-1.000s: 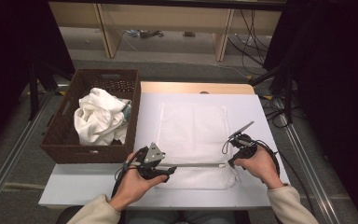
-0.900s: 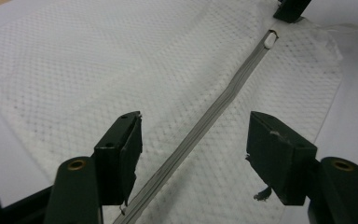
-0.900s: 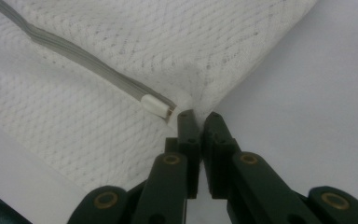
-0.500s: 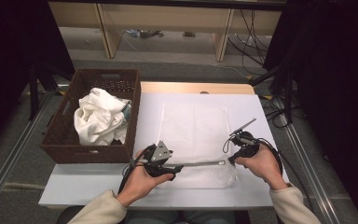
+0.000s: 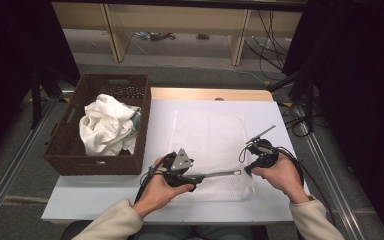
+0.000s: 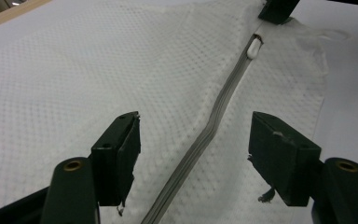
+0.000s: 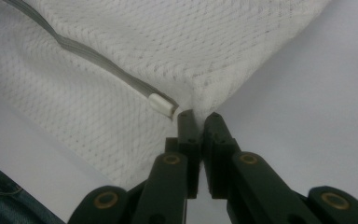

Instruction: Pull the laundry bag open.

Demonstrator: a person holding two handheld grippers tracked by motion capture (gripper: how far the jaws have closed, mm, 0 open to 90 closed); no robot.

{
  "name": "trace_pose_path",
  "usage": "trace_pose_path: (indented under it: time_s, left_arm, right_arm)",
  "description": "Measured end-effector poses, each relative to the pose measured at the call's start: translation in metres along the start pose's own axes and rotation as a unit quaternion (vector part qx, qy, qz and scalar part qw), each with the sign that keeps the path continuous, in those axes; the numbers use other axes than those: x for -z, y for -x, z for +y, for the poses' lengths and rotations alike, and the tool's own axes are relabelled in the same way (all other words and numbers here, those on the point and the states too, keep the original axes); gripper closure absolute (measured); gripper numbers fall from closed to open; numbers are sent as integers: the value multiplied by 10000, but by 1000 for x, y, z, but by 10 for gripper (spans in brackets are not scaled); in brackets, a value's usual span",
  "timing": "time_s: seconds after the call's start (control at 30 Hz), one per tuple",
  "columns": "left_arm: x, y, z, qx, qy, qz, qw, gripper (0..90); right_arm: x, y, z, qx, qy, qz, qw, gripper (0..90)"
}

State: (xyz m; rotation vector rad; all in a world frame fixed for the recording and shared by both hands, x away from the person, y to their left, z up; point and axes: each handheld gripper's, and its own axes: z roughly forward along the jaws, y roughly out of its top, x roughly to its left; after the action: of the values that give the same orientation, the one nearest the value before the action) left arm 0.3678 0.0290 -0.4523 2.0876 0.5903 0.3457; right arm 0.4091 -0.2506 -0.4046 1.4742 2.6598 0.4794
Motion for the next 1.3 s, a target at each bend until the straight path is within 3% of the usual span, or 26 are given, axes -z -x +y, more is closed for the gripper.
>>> trace_pose_path:
  time_s: [0.03,0.07,0.13,0.17,0.2,0.23,0.33,0.37,0.57,0.8,0.83,0.9,1.1,1.27,1.3]
  left_arm:
    - [-4,2,3,-100,5,-54,9999,342]
    - [-8,5,5,-35,70,-88,9999,345]
    - [-9,6,6,-95,47,-87,9999,350]
    - [-14,10,9,-115,34,-219,9997,352]
    - [-14,10,9,-115,34,-219,9997,356]
    - [-20,15,13,-224,-2,-307,9993,361]
    - [-26,20,15,-136,-15,-369,9992,364]
    - [-30,20,18,-342,-10,-403,9986,366]
    - [-45,28,26,-331,-2,-633,9974,384]
    - [-62,31,35,-645,-55,-553,9964,464]
    - [-65,32,36,-630,-45,-566,9964,490]
    - [-71,35,40,-709,-87,-566,9958,501]
    - [-84,40,41,-653,-116,-909,9936,529]
    - [-91,42,41,-648,-177,-1013,9926,534]
    - [-93,43,40,-546,-156,-1114,9921,534]
  right_arm:
    - [0,-1,0,5,-14,3,10000,875]
    - [0,-1,0,2,5,4,10000,875]
    - [0,-1,0,-9,-5,4,10000,875]
    - [0,-1,0,23,24,11,10000,875]
    - [0,-1,0,23,24,11,10000,875]
    - [1,-2,0,60,55,45,10000,875]
    - [1,-2,0,46,36,43,10000,875]
    - [1,-2,0,52,28,51,10000,875]
    - [3,-5,0,42,66,62,10000,874]
    - [5,-9,0,35,82,56,9999,874]
    - [5,-7,0,182,120,58,9997,874]
    - [5,-7,0,166,116,56,9998,874]
    - [5,-9,0,60,84,56,9999,874]
    - [5,-10,0,84,73,50,9999,874]
    - [5,-11,0,41,58,44,10000,874]
